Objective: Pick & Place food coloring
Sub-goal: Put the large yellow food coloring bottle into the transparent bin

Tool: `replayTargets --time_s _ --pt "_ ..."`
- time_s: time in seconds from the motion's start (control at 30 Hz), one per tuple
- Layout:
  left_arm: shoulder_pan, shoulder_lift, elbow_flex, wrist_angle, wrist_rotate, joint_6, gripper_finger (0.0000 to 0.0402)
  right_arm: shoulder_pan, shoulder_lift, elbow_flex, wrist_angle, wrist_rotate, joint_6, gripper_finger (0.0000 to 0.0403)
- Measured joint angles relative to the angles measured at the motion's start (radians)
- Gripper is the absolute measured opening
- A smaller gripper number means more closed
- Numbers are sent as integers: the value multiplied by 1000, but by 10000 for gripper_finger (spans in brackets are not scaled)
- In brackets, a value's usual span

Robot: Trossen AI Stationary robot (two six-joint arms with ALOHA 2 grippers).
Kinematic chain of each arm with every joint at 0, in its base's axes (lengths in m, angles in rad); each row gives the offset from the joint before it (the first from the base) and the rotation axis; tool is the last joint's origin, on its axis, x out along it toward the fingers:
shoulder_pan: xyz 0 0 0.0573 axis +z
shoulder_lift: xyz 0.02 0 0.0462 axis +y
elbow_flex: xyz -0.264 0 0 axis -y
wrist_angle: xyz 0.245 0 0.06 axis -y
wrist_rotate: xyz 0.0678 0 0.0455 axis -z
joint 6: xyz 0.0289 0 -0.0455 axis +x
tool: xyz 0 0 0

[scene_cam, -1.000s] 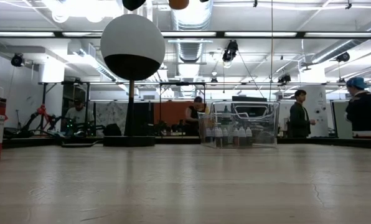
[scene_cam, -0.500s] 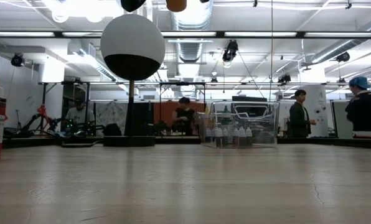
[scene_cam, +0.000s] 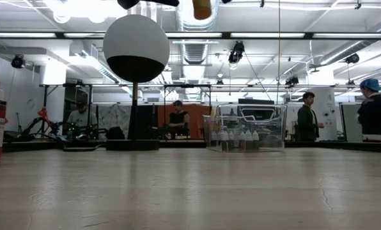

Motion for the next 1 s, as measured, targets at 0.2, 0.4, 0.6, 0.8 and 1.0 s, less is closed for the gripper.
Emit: replayTargets --time_s 0.2,0.4,0.6,0.8,1.0 --pt "0 -5 0 -7 -11 -1 235 -81 -86 -9 -54 10 -26 107" --pt "0 -5 -2 -4 -11 -17 235 -184 -165 -58 -53 13 -51 107" --pt "0 -5 -2 0 -38 -19 235 -274 -206 -169 4 13 -70 107" --pt "0 -5 -2 3 -61 -21 235 -335 -224 -333 136 12 -81 107" --pt "0 -5 -6 3 -63 -38 235 -360 -235 -505 310 8 -91 107"
